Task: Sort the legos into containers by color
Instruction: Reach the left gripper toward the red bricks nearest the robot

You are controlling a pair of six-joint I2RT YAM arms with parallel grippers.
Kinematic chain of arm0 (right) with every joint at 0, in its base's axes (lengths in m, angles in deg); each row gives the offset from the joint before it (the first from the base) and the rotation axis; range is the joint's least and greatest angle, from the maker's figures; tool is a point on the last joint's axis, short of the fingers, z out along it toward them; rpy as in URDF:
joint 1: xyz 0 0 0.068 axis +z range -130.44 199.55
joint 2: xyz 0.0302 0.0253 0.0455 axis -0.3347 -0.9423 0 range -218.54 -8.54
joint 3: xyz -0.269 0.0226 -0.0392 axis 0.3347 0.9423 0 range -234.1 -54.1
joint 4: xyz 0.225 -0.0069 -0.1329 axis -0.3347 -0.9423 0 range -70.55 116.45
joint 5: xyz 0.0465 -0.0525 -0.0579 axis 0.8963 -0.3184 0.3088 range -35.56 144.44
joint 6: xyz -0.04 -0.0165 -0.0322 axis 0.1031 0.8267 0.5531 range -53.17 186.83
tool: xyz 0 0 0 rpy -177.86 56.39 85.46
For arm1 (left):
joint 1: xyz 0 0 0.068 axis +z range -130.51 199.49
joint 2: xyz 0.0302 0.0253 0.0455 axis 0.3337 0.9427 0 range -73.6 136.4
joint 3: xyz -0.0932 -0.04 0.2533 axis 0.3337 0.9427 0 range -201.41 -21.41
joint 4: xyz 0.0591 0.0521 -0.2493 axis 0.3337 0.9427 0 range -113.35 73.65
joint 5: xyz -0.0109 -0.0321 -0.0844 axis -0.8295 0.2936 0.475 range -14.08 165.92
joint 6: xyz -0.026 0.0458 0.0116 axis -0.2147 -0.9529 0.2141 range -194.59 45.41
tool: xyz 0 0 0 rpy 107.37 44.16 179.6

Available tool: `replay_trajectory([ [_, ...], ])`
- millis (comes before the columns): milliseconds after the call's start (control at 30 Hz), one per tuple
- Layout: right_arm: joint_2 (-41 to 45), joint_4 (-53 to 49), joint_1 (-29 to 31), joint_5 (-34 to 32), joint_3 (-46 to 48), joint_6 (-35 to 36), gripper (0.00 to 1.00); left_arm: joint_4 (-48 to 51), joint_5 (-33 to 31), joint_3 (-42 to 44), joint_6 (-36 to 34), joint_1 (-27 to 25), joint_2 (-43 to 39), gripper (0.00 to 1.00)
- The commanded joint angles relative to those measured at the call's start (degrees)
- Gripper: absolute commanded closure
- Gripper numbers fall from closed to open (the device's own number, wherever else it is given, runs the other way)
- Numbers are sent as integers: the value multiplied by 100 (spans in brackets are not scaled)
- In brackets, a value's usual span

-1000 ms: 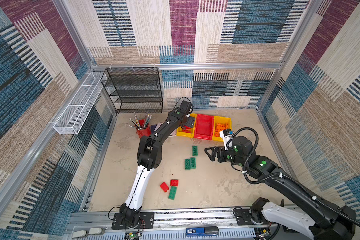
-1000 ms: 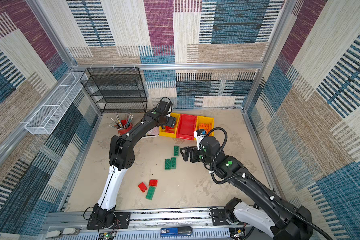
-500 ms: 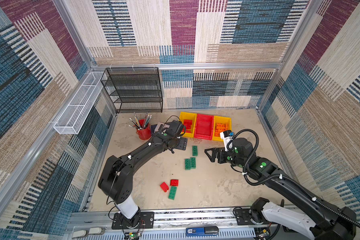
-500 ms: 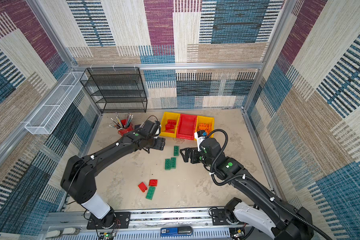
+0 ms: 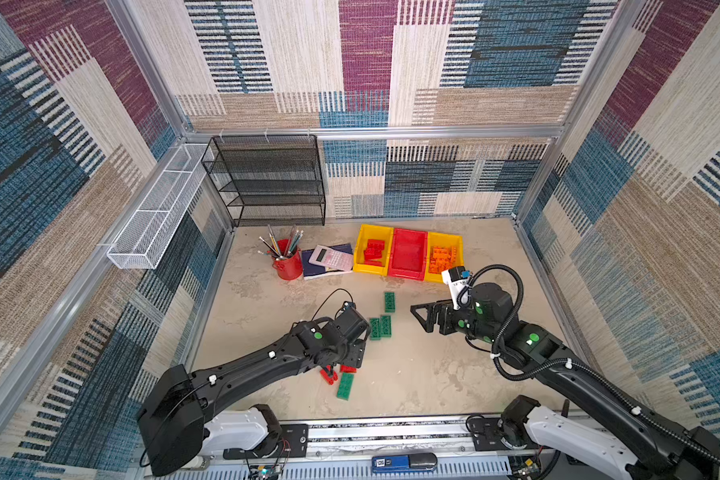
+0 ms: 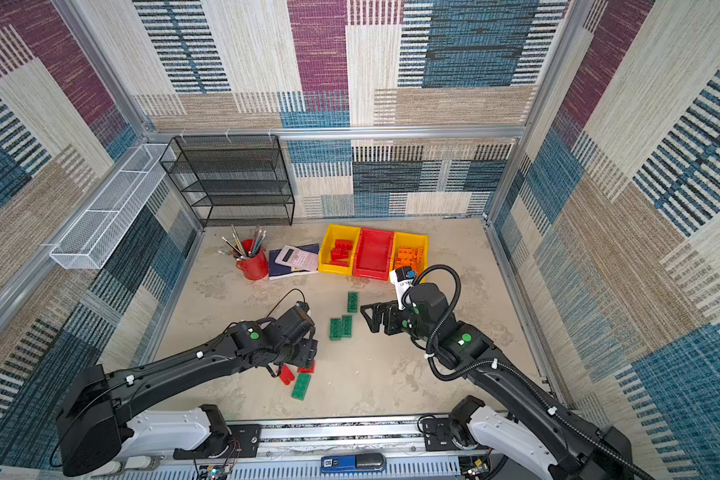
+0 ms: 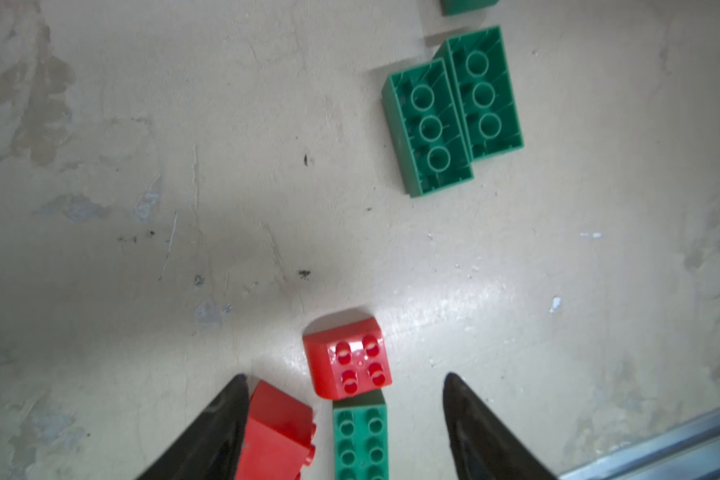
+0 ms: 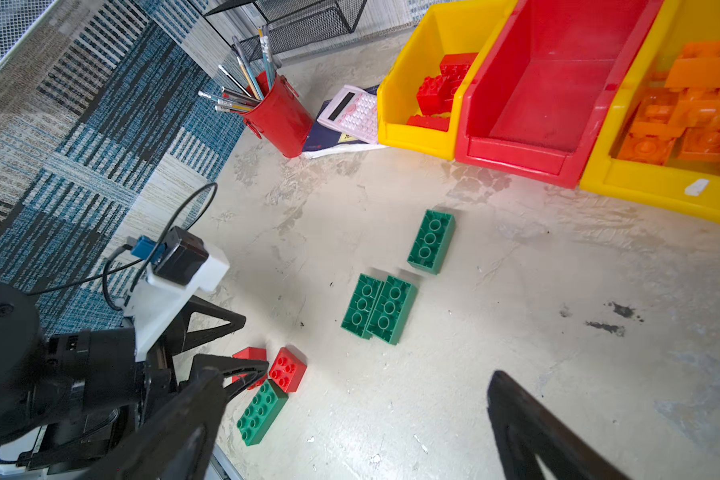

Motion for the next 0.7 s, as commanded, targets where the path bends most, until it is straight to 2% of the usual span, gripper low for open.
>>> replay_trajectory([
  [0, 130, 64, 8, 17, 54, 45, 0, 494, 112, 15, 299, -239, -34, 28],
  [267, 153, 75, 9, 34, 91, 14, 0, 535, 659, 51, 474, -566, 18, 31],
  [433, 84, 81, 9, 60, 53, 16, 0, 28, 925, 247, 515, -579, 108, 31],
  [667, 148, 11, 1, 30, 61, -23, 0, -266, 805, 291, 501, -572, 457, 32],
])
